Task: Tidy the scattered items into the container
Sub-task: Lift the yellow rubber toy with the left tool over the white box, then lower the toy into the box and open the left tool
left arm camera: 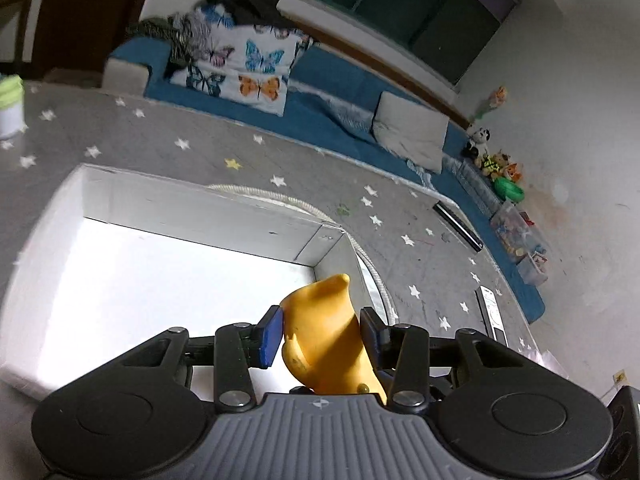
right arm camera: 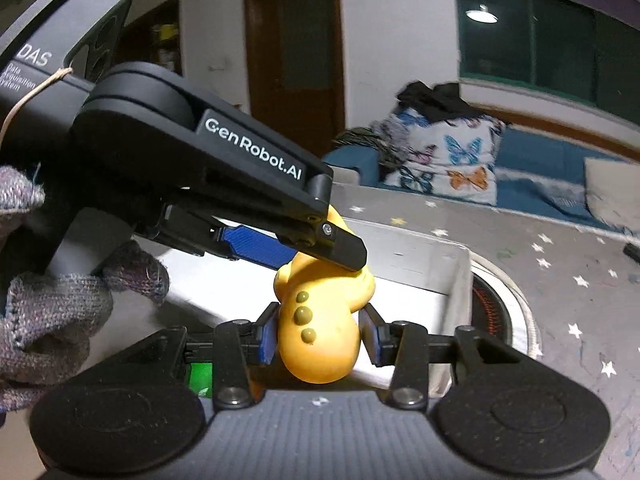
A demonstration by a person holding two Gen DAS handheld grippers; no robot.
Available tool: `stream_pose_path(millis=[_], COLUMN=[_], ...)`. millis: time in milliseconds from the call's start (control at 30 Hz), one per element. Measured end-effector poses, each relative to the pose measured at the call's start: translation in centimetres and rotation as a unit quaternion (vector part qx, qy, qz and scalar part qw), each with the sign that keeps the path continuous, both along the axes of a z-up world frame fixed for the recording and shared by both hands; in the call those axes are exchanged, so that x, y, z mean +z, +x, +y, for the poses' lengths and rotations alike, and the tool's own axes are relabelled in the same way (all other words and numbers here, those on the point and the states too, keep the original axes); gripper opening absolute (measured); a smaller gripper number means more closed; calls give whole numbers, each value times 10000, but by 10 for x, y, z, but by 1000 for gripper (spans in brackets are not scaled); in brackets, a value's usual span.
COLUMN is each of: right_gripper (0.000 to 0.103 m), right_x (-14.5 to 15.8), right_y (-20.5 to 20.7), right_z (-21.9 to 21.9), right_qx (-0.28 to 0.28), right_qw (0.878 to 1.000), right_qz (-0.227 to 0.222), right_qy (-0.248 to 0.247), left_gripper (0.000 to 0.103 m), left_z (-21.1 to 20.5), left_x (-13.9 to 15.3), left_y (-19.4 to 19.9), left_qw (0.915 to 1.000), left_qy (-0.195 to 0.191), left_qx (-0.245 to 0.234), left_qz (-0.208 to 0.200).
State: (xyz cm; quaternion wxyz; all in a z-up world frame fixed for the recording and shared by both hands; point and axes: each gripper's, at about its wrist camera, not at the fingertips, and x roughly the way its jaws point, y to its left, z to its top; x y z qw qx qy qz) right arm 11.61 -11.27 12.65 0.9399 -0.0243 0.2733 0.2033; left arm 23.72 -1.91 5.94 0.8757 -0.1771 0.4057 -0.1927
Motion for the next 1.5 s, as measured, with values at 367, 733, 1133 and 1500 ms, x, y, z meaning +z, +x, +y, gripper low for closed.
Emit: stream_pose_path(millis=[367, 733, 1133, 1500], right_gripper=[42, 43, 41, 58], right_x=[-36, -50, -48, -40], right_y=[54, 59, 57, 65], right_z=[-24, -4, 2, -5], right_qx=[-349, -382, -369, -582], right_qw=[9975, 9961, 9961, 9961], right_qz=[611, 533, 658, 624], right_qy=[-44, -590, -466, -220], left_gripper=[44, 45, 45, 45], left_z=[-9, -2, -11, -9], left_x=[-41, -47, -37, -35], left_y=[57, 64, 60, 57], left_qw=[9976, 9975, 9990, 9986], left_qy=[-364, -322, 81, -65], left_qx=[-128, -65, -141, -112], left_qz=[567, 626, 418, 511])
